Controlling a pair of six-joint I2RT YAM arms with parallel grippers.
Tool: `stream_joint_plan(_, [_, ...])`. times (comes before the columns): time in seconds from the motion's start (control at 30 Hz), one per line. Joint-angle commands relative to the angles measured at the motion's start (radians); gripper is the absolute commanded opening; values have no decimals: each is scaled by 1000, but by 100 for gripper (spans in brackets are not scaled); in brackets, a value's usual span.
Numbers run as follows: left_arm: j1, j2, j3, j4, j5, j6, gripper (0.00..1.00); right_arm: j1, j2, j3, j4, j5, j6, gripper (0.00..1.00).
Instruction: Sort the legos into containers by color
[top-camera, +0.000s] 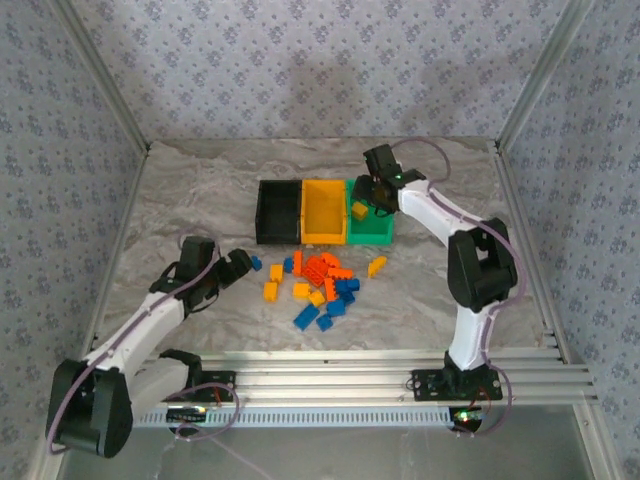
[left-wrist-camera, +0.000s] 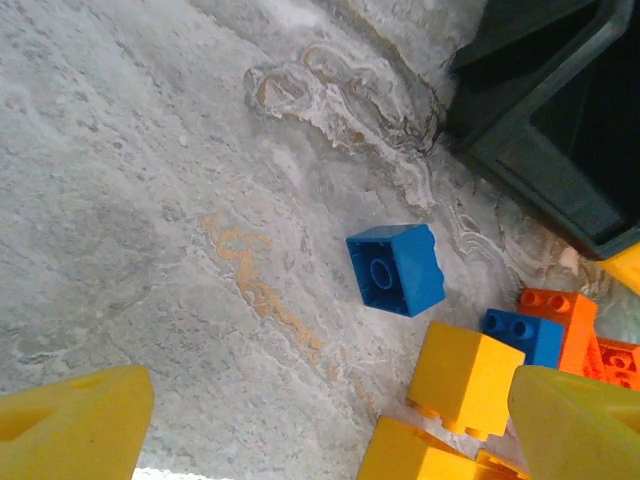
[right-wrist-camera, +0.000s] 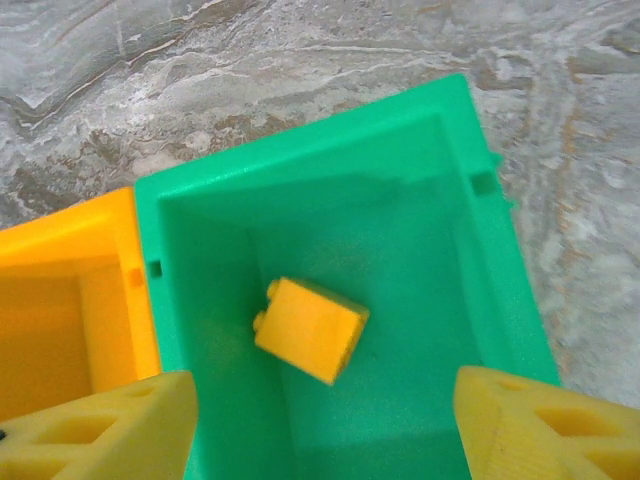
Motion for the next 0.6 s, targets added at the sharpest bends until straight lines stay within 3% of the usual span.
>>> stream_joint_plan(0.0, [-46, 83, 65, 65, -46, 48, 89, 21, -122, -77, 38, 15, -5, 71])
stream_joint_plan(0.23, [-105, 291, 127, 193, -87, 35, 81, 31, -220, -182, 71, -2, 4, 70])
stream_joint_plan(0.57, [-110, 462, 202, 174, -161, 21, 66, 24, -303, -247, 92, -4, 3, 70])
